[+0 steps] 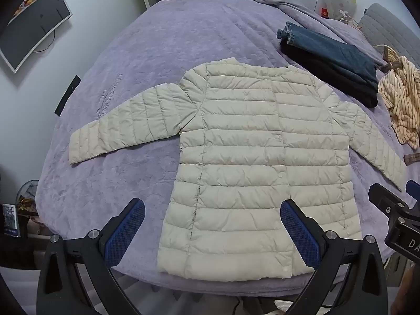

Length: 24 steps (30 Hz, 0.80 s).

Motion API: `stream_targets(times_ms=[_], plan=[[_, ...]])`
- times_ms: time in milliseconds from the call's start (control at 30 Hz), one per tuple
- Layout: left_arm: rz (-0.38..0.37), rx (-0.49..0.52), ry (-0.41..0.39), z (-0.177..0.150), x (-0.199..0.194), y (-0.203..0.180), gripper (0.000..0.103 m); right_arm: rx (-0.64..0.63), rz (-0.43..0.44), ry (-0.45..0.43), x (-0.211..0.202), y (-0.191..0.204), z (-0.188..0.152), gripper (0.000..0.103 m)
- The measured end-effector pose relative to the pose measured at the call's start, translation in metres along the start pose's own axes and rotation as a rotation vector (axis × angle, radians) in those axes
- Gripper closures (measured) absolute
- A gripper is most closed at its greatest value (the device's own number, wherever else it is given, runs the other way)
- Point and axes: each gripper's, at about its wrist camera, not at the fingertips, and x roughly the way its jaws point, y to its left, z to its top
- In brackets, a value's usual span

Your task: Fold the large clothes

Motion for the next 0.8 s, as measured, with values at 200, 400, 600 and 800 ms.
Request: stream_targets(times_ms=[200,400,600,800], plan=[[-0.031,-0.019,0.013,0.002,-0.003,0.011,0.000,0.003,0.004,0.009,0.003,0.002,0.004,0.000],[-0.022,-0.017,0.003,-0.002,-0.009,0.009,0.000,0.002,0.007,0.006,-0.008,-0.002,0.002,0.000],[-0.016,-0.005,0.023,0.000,-0.007,0.004,0.000,0.011,0.005,0.005,0.000,-0.001,-0.001,0.000],[-0.015,-0.008,0.033,0.004,-0.007,0.003,0.000,0.012,0.005,0.005,0.001,0.000,-0.002,0.000]])
